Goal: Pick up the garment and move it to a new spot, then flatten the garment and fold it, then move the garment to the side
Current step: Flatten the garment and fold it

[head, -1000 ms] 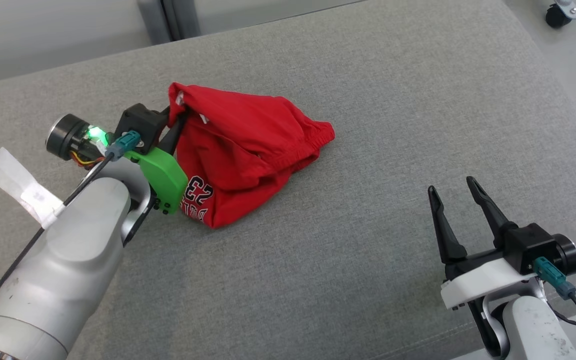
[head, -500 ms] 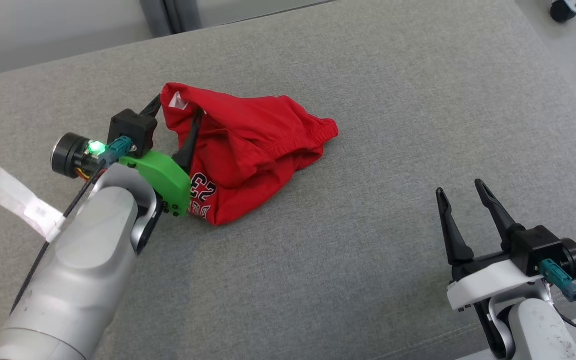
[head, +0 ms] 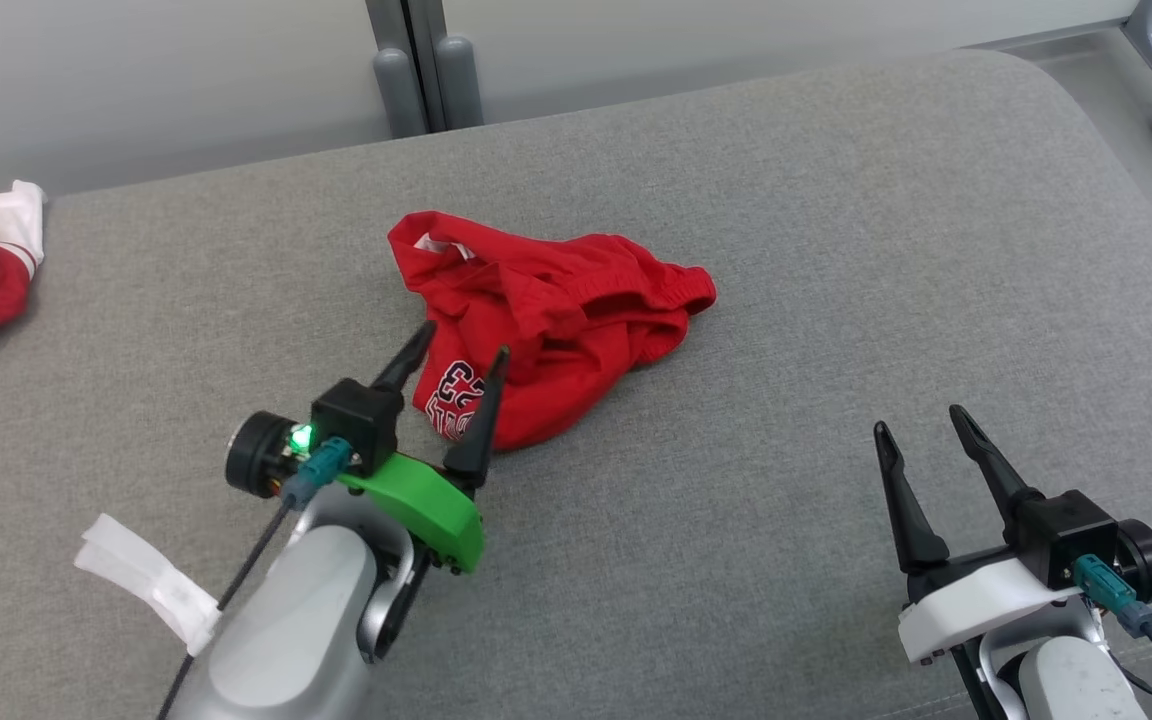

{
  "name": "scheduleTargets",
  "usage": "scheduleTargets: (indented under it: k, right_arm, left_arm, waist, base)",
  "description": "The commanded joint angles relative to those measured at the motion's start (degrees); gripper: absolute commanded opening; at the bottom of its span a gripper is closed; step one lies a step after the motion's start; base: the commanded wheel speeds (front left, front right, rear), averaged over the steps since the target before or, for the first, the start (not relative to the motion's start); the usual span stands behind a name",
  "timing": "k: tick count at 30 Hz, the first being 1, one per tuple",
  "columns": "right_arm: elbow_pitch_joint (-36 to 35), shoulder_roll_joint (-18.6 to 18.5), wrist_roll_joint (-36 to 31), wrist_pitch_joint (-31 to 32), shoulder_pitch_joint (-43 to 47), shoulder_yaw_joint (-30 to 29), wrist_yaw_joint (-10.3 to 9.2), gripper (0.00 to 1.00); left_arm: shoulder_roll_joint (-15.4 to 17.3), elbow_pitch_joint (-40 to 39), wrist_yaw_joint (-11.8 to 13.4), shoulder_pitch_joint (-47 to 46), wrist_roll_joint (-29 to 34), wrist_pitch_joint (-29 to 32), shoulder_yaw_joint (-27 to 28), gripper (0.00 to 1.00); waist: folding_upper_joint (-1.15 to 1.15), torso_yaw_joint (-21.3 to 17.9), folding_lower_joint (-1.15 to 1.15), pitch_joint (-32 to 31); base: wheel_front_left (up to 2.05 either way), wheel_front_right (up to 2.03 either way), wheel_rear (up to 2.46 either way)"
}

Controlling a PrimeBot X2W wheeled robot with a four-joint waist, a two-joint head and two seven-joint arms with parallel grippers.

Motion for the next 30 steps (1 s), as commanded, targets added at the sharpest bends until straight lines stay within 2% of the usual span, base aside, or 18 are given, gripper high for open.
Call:
scheduleTargets:
  k: [1, 6, 11, 20, 22, 24, 30]
  right_arm:
    - [0.12, -0.22, -0.3, -0.01, 0.6, 0.04, -0.06, 1.0]
    - [0.06, -0.22, -0.15, -0.01, 0.25, 0.62, -0.06, 1.0]
    - [-0.3, -0.22, 0.35, -0.01, -0.8, 1.06, -0.06, 1.0]
    - [-0.32, -0.21, 1.27, -0.01, -2.12, 0.72, -0.06, 1.0]
    - [-0.31, -0.21, 1.46, -0.01, -2.31, 0.55, -0.06, 1.0]
    - [-0.39, -0.21, 1.67, -0.01, -2.43, 0.32, -0.06, 1.0]
    - [-0.33, -0.21, 1.86, -0.02, -2.01, -0.61, -0.06, 1.0]
  left_arm:
    - [-0.75, -0.49, -0.35, 1.37, 0.57, -0.03, -0.62, 1.0]
    - [-3.02, 1.74, -0.89, 0.96, 2.07, -0.04, -2.83, 1.0]
    - [-4.27, 8.33, -1.23, -2.49, 1.3, 0.31, -3.18, 1.0]
    - [-4.84, 18.66, -1.05, -9.08, 1.09, -0.05, -1.89, 1.0]
    - [-4.92, 19.7, -1.25, -9.72, 0.64, -0.07, -1.42, 0.35]
    - [-4.6, 19.39, -1.37, -10.08, 0.51, -0.1, -0.64, 0.0]
    - [-2.69, 10.47, -1.6, -6.12, 1.83, -0.09, 3.15, 0.0]
  waist:
    - [0.0, 0.68, 0.0, -1.3]
    - [0.0, -0.76, 0.0, -1.23]
    - [0.0, -3.21, 0.0, 0.44]
    - [0.0, -6.43, 0.0, 3.86]
    - [0.0, -6.67, 0.0, 4.15]
    - [0.0, -6.67, 0.0, 4.33]
    - [0.0, -5.24, 0.0, 4.04]
  base:
    - [0.0, 0.0, 0.0]
    - [0.0, 0.0, 0.0]
    - [0.0, 0.0, 0.0]
    - [0.0, 0.0, 0.0]
    - [0.0, 0.0, 0.0]
    - [0.0, 0.0, 0.0]
    - [0.0, 0.0, 0.0]
